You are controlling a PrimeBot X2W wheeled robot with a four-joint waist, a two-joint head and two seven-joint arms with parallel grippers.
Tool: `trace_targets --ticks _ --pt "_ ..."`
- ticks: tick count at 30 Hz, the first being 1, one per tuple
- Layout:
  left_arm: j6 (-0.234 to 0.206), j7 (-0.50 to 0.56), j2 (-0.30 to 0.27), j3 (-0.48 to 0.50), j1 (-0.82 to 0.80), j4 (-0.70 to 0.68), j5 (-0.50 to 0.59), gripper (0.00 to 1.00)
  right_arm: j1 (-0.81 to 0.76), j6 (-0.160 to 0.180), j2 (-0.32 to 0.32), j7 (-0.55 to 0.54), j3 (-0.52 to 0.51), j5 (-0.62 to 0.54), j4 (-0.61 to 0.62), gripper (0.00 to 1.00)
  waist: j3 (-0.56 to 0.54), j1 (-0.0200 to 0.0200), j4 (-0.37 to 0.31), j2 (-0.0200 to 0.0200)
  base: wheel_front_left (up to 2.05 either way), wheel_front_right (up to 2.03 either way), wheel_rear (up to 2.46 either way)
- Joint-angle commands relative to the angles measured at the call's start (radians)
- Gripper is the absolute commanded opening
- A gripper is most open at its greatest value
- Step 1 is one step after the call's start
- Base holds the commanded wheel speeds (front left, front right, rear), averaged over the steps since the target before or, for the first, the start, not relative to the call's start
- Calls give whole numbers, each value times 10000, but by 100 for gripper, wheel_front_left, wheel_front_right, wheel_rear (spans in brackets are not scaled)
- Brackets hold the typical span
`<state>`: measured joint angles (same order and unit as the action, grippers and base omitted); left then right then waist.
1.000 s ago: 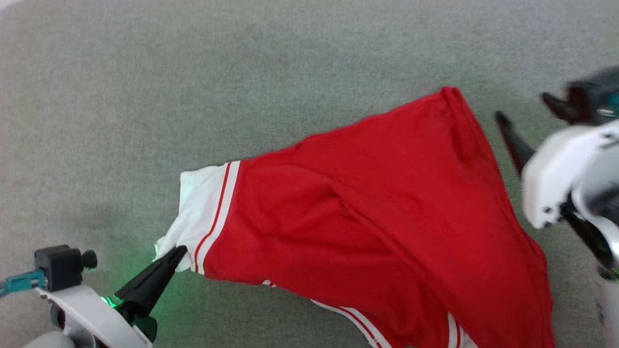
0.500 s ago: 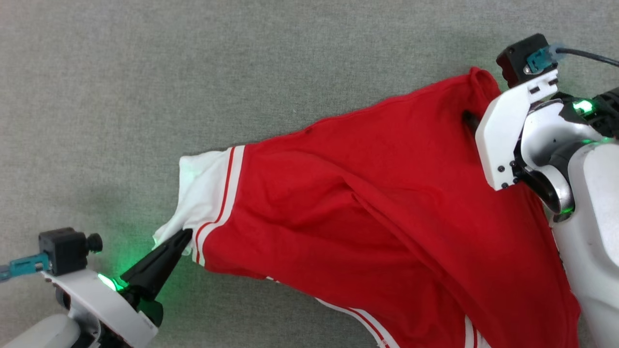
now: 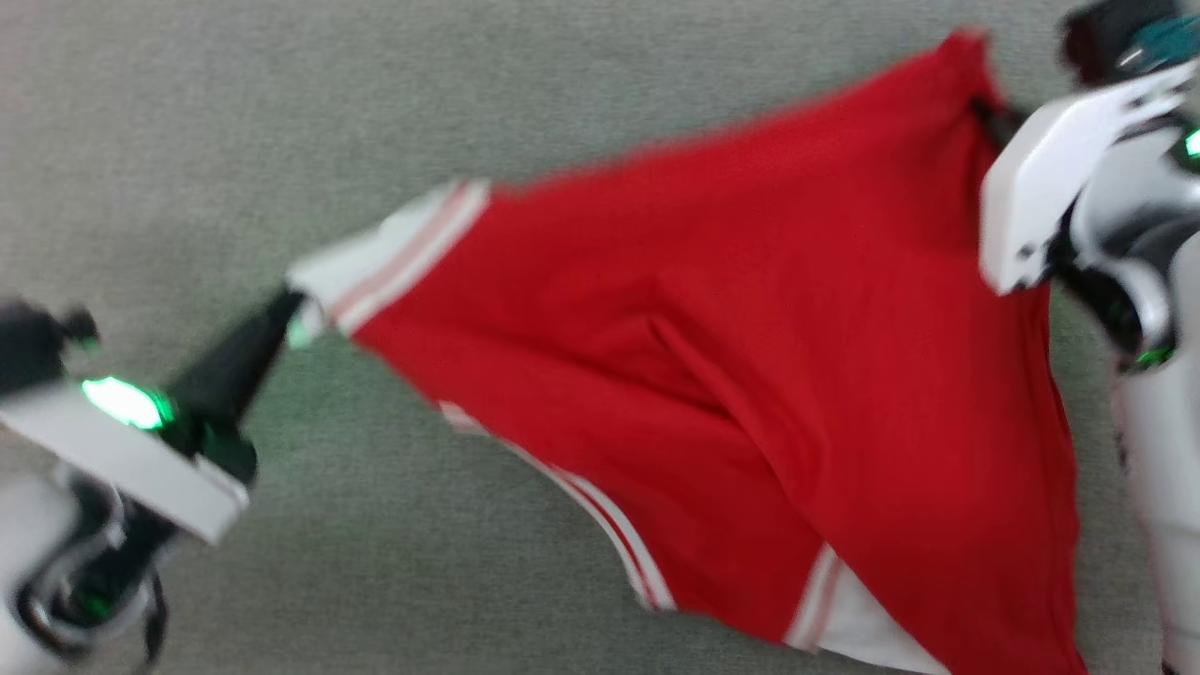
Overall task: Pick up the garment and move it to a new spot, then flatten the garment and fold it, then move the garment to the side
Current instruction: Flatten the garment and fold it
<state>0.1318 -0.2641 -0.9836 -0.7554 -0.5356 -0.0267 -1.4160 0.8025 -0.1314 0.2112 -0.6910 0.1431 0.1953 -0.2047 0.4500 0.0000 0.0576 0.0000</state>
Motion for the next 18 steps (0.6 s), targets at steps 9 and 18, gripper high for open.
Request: trace_targets --ticks 9,18 --pt "-27 1351 241 1028 -4467 1572 -829 0 2332 17 -969 1041 -2388 -1813 0 0 542 0 -780 0 0 0 0" --pt "-73 1261 1205 2241 -9904 5229 -352 0 5607 59 -1475 3121 -4427 -3892 30 0 1041 0 -1321 0 0 0 0"
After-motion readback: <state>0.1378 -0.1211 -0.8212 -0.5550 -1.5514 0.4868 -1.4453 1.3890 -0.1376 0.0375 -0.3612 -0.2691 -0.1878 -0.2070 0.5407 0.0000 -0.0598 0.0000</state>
